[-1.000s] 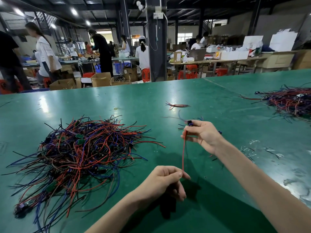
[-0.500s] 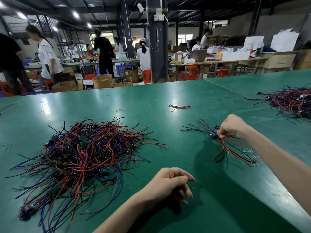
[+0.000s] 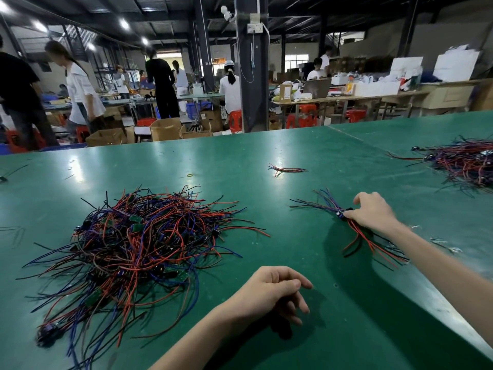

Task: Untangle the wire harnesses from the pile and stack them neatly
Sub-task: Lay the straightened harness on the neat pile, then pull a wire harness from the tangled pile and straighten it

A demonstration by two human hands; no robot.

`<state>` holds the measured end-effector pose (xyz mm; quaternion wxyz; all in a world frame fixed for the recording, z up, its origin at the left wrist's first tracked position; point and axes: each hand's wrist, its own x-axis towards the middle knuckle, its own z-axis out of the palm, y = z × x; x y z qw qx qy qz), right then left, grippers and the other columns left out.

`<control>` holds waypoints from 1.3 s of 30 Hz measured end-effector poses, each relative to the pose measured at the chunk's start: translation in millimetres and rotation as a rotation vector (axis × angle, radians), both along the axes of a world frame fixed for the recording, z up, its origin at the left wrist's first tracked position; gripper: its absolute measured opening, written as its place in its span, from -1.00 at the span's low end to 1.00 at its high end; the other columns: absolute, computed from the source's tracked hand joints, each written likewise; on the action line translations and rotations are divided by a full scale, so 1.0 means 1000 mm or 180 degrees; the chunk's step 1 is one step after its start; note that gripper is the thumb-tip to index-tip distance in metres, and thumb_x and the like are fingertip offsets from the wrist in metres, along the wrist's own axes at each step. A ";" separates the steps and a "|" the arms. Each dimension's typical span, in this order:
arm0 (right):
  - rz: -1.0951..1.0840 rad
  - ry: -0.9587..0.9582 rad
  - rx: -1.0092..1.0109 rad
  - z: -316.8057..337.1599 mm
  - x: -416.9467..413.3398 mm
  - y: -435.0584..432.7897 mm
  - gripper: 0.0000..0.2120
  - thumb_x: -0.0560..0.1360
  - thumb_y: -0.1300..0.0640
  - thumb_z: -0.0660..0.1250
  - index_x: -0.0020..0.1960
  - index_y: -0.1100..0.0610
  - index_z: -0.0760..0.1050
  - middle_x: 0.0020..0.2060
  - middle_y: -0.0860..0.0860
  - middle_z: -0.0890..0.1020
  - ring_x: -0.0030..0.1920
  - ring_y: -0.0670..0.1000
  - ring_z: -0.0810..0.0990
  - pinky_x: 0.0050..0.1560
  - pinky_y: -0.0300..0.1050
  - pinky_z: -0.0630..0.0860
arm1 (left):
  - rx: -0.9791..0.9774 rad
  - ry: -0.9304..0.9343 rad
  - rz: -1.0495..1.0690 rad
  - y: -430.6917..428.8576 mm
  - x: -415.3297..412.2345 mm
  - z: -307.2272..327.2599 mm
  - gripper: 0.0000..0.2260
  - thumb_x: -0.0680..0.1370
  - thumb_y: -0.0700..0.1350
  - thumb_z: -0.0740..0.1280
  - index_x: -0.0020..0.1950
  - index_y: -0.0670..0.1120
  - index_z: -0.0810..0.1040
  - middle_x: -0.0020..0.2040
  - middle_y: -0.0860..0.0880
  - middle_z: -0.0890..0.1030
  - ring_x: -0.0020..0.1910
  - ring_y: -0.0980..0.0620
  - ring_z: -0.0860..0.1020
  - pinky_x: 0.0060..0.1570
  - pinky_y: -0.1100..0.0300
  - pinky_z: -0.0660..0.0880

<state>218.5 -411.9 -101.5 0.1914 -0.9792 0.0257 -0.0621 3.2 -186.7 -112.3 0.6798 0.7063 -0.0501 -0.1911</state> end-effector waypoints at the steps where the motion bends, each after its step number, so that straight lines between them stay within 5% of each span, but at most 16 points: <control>1: 0.0132 -0.0080 -0.0111 -0.003 0.000 0.002 -0.56 0.47 -0.02 0.39 0.25 0.19 0.47 0.21 0.23 0.46 0.22 0.24 0.45 0.16 0.03 0.43 | -0.0028 0.0002 0.0012 0.000 0.000 0.001 -0.82 0.64 -0.24 0.14 -0.01 -0.15 0.53 -0.39 -0.02 0.60 -0.46 0.14 0.49 -0.34 0.23 0.55; 5: 0.0618 0.0159 -0.0577 -0.014 -0.001 0.012 -0.75 0.58 0.11 0.19 0.20 0.18 0.45 0.22 0.20 0.49 0.21 0.21 0.47 0.17 0.04 0.45 | -0.0106 0.0023 0.0036 0.000 0.000 0.000 -0.81 0.64 -0.25 0.12 -0.01 -0.16 0.52 -0.39 -0.02 0.60 -0.46 0.14 0.47 -0.35 0.24 0.57; 9: 0.0398 0.0332 -0.0979 -0.016 -0.009 0.016 -0.77 0.58 0.12 0.14 0.20 0.15 0.40 0.21 0.17 0.48 0.22 0.20 0.44 0.19 0.03 0.43 | 0.0071 -0.0278 0.0378 0.002 0.000 -0.002 -0.81 0.64 -0.21 0.14 0.02 -0.07 0.54 -0.34 0.01 0.62 -0.45 0.05 0.54 -0.49 0.17 0.55; 11: 0.0288 0.0236 -0.1372 -0.013 -0.016 0.029 -0.66 0.56 0.08 0.17 0.30 0.12 0.30 0.27 0.17 0.39 0.30 0.21 0.33 0.23 0.06 0.33 | 0.0824 -0.1183 0.0850 0.012 0.004 -0.004 -0.83 0.63 -0.19 0.17 0.05 -0.04 0.54 -0.29 0.07 0.62 -0.35 0.00 0.59 -0.44 0.14 0.55; 13: 0.0428 -0.0170 -0.1527 -0.009 -0.026 0.050 -0.58 0.53 0.06 0.21 0.35 0.12 0.25 0.32 0.17 0.32 0.37 0.20 0.23 0.27 0.07 0.28 | 0.2326 -0.2510 0.1250 0.031 0.011 -0.004 -0.82 0.60 -0.19 0.19 0.12 -0.07 0.54 -0.17 0.05 0.61 -0.14 -0.02 0.57 -0.20 0.09 0.54; 15: 0.0716 -0.0590 -0.1434 -0.010 -0.037 0.072 -0.58 0.52 0.07 0.21 0.35 0.11 0.28 0.34 0.15 0.32 0.39 0.17 0.21 0.29 0.06 0.26 | 0.3545 -0.3102 0.1578 0.052 0.019 0.000 -0.78 0.54 -0.26 0.23 0.15 -0.11 0.54 -0.06 -0.02 0.59 0.00 -0.04 0.50 -0.13 0.07 0.50; 23: 0.1726 -0.0881 -0.1193 -0.047 -0.062 0.104 -0.67 0.59 0.08 0.07 0.33 0.02 0.37 0.34 0.01 0.35 0.35 0.04 0.28 0.30 -0.06 0.22 | 0.5410 -0.0989 0.2127 0.095 0.027 -0.003 -0.71 0.50 -0.17 0.23 0.22 -0.13 0.39 0.25 -0.16 0.38 0.28 -0.15 0.30 0.29 0.05 0.26; 28: 0.1813 -0.0696 -0.0673 -0.050 -0.064 0.100 -0.67 0.62 0.07 0.05 0.35 0.00 0.37 0.24 -0.01 0.41 0.28 0.03 0.32 0.26 -0.06 0.23 | 0.5524 -0.0921 0.2241 0.104 0.031 -0.001 -0.82 0.51 -0.22 0.25 0.07 -0.10 0.57 0.17 -0.11 0.46 0.21 -0.11 0.34 0.23 0.10 0.28; 34: 0.1888 -0.0579 -0.0560 -0.049 -0.067 0.098 -0.67 0.63 0.06 0.05 0.35 0.01 0.36 0.24 -0.01 0.40 0.28 0.03 0.31 0.27 -0.07 0.22 | 0.4744 -0.1689 0.2728 0.110 0.027 -0.002 -0.80 0.61 -0.11 0.24 0.01 -0.13 0.64 0.09 -0.07 0.57 0.16 -0.09 0.42 0.16 0.10 0.30; 39: 0.1935 -0.0499 -0.0466 -0.045 -0.072 0.097 -0.67 0.63 0.06 0.05 0.35 0.00 0.37 0.26 -0.02 0.40 0.29 0.03 0.30 0.29 -0.07 0.20 | 0.4072 -0.2450 0.3085 0.096 0.023 0.007 -0.88 0.54 -0.24 0.35 -0.19 -0.22 0.60 -0.35 -0.14 0.58 -0.31 -0.16 0.51 -0.31 0.10 0.35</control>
